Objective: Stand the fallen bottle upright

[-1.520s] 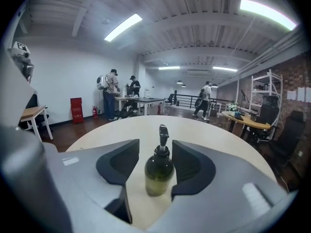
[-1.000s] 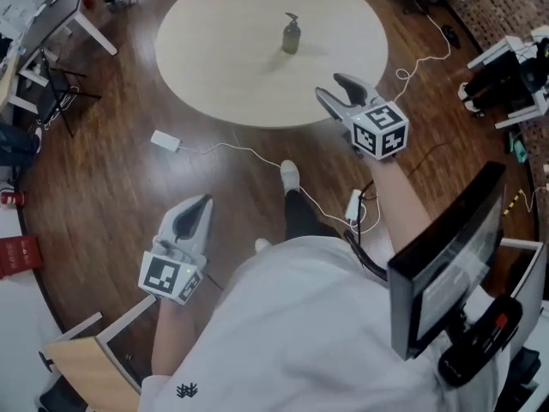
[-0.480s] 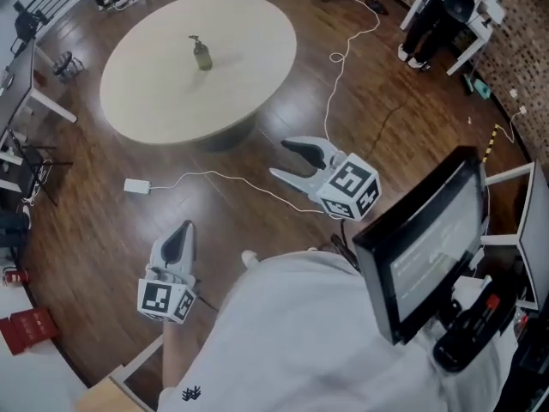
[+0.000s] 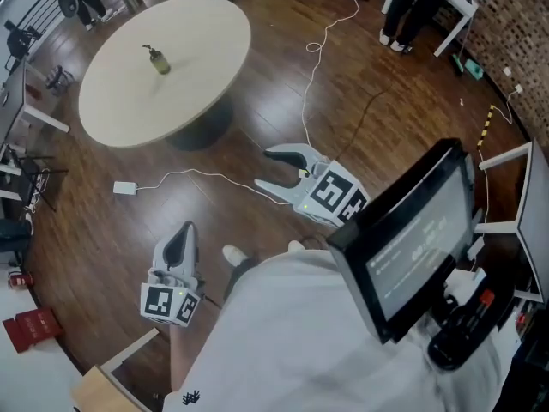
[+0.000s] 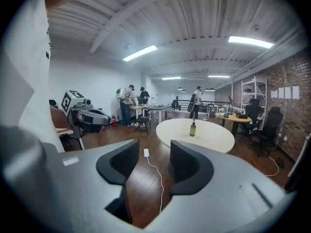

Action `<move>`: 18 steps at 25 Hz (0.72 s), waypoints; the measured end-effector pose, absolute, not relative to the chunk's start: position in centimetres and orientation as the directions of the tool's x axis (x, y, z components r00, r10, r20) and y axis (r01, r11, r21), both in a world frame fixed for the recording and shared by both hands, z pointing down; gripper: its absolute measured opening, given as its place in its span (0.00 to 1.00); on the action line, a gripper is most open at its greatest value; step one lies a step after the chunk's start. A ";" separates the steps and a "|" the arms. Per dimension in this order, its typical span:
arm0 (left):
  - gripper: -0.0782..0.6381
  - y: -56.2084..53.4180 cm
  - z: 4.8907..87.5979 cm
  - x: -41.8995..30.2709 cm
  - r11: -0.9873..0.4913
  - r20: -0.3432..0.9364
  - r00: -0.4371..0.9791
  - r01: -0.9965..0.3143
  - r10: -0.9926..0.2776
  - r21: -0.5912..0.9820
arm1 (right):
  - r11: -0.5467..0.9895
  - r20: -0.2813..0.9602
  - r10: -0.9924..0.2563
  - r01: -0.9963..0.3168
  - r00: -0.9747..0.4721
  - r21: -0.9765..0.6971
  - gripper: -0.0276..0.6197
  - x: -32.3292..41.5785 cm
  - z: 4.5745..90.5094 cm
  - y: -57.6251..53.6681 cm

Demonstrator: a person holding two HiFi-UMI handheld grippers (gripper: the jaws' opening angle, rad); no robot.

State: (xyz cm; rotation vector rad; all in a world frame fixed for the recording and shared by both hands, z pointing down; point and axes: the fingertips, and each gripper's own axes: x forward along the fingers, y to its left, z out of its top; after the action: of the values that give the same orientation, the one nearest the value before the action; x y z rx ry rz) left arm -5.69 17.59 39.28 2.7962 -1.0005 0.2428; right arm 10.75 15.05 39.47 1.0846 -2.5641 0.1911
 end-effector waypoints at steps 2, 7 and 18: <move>0.11 18.9 39.3 -4.7 -0.759 0.218 0.758 -0.644 -0.615 0.099 | 0.707 0.365 -0.660 -0.707 -0.656 0.009 0.35 11.4 39.4 16.0; 0.11 21.3 38.9 -3.0 -0.749 0.221 0.748 -0.655 -0.626 0.097 | 0.721 0.347 -0.651 -0.693 -0.675 0.004 0.34 12.5 39.1 17.8; 0.11 22.9 39.4 -3.6 -0.730 0.235 0.730 -0.675 -0.642 0.102 | 0.731 0.363 -0.637 -0.683 -0.680 0.004 0.34 12.6 39.6 19.4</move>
State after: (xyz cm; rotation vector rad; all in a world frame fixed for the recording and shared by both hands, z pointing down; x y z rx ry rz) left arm -3.64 22.87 39.41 2.7512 -1.0579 0.2746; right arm 12.56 19.40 39.58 1.0242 -2.5936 0.1868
